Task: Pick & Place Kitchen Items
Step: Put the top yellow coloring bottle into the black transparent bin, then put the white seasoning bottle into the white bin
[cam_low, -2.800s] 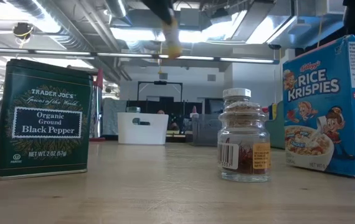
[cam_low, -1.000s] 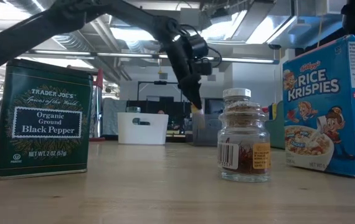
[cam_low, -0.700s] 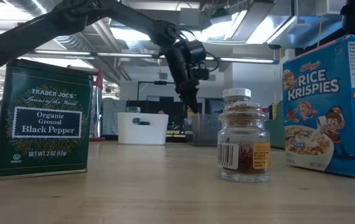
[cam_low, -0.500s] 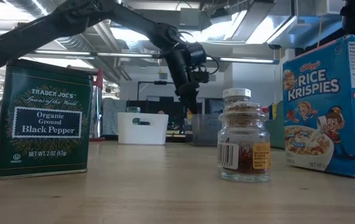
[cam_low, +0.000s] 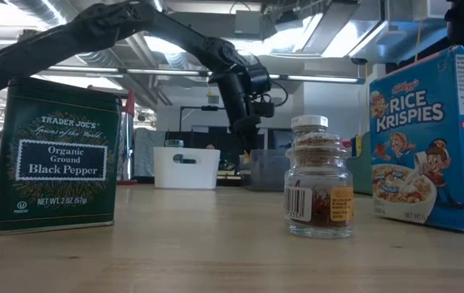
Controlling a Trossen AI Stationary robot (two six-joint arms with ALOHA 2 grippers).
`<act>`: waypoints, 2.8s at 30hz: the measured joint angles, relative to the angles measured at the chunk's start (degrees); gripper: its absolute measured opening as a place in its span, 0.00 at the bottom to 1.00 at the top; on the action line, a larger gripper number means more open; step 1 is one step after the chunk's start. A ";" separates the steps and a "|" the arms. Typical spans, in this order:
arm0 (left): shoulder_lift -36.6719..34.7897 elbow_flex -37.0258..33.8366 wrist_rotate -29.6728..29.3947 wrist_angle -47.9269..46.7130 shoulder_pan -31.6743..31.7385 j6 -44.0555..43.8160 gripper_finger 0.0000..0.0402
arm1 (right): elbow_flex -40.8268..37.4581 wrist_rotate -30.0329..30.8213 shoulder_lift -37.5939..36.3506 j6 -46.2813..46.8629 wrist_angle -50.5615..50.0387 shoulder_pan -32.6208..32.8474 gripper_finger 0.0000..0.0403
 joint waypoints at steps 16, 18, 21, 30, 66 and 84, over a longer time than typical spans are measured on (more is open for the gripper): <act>0.07 0.00 -0.02 0.11 0.00 0.07 0.41 | 0.00 0.00 0.00 0.00 -0.56 -0.34 0.69; 0.07 0.00 -0.04 0.13 0.00 0.05 0.43 | 0.00 -0.02 0.00 0.00 -0.57 -0.32 0.69; 0.26 0.00 -0.22 0.02 0.00 -0.43 0.46 | 0.00 -0.02 0.00 0.00 -0.57 -0.32 0.69; 0.31 0.01 -0.26 -0.05 0.00 -1.07 0.57 | 0.00 -0.02 0.00 0.00 -0.94 -0.34 0.69; -11.98 0.59 8.87 -25.90 -12.13 -10.56 0.69 | 0.00 -0.02 -0.02 0.11 -1.34 -0.32 0.69; -11.96 -0.07 -2.20 -15.35 -33.08 -10.57 0.69 | 0.00 -0.04 -0.01 0.52 -1.34 -0.32 0.69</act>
